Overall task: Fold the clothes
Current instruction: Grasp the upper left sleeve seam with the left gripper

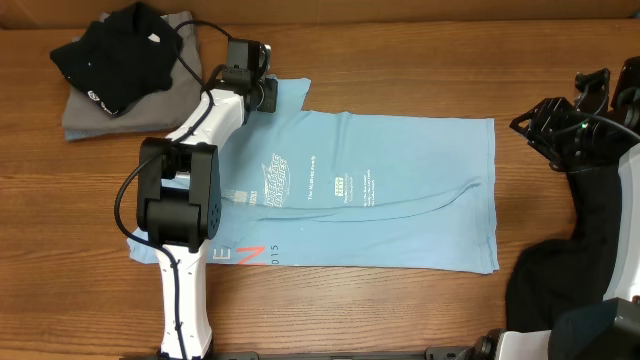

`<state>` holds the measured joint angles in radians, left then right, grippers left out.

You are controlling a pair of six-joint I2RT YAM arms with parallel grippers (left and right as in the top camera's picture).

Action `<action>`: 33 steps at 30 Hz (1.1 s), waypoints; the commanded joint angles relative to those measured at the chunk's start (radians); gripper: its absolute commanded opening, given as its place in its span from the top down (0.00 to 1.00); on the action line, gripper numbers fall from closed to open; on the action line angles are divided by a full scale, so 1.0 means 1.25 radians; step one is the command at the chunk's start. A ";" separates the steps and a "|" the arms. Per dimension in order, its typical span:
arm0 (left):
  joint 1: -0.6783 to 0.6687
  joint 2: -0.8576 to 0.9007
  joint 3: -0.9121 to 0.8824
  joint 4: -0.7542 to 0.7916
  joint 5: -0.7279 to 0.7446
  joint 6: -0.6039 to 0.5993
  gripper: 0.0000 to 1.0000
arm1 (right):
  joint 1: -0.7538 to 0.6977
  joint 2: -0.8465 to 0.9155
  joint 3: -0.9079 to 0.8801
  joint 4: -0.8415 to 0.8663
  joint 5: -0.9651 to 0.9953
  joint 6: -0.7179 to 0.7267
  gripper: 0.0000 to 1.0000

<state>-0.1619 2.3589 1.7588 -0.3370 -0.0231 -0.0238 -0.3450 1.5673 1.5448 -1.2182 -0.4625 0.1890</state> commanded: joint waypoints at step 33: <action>0.005 -0.054 0.027 -0.035 -0.025 0.001 0.64 | 0.003 -0.006 -0.005 0.016 0.008 -0.006 0.50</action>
<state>-0.1619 2.3077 1.7695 -0.3782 -0.0502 -0.0238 -0.3450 1.5673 1.5444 -1.1995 -0.4595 0.1886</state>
